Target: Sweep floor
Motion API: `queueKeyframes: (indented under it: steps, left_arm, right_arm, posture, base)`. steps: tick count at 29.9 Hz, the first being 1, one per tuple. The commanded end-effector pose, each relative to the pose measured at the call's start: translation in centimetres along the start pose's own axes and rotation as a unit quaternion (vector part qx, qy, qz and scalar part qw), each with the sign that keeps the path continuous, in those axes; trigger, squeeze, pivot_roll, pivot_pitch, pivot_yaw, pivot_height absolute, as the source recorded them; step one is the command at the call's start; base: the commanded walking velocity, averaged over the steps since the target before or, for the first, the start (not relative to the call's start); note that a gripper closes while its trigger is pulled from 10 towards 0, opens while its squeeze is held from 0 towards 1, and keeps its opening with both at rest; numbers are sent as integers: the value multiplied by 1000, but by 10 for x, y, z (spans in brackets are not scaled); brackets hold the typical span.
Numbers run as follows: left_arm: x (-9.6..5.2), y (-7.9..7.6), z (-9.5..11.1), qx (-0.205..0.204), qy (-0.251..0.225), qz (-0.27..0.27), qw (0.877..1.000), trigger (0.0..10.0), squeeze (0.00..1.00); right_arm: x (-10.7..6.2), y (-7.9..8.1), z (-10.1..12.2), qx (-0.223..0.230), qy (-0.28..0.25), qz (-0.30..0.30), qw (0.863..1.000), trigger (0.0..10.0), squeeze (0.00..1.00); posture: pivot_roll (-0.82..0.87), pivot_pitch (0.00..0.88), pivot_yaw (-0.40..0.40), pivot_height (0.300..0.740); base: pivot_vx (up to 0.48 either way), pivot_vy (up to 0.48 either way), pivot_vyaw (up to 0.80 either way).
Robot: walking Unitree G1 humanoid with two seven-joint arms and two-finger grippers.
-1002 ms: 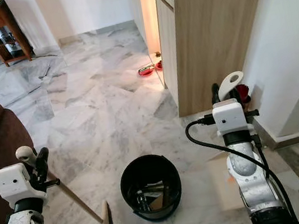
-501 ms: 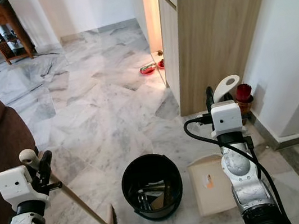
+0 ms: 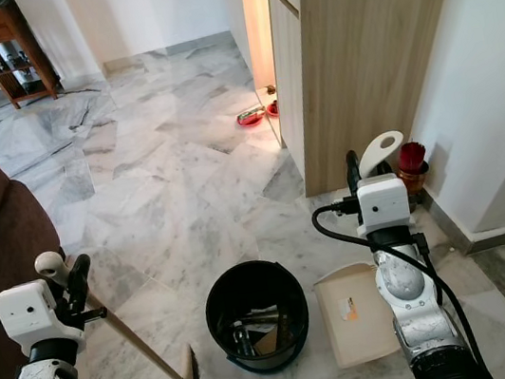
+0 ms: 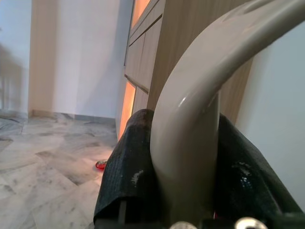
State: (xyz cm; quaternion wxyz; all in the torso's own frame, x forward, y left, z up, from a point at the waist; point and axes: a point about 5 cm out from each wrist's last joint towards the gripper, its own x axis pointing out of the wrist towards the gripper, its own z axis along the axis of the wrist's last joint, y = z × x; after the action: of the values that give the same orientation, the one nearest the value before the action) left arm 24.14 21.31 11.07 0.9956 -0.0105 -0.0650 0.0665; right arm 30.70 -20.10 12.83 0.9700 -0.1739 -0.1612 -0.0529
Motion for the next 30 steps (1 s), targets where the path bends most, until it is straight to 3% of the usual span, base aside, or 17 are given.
queueKeyframes:
  steps: [1,6,30]
  left_arm:
    - [2,1,12,8,-31,-4,999,10000,0]
    - [3,0,13,6,-33,-6,999,10000,0]
    - [7,-4,16,2,-44,-4,999,10000,0]
  right_arm:
    - [7,1,8,3,-24,6,1000,10000,0]
    - [7,3,8,10,-23,9,1000,10000,0]
    - [10,4,6,32,-12,15,999,10000,0]
  posture:
    - [99,0,64,740]
    - [99,0,64,740]
    - [95,1,61,740]
  base:
    - [0,0,0]
    - [0,0,0]
    - [-283,0,0]
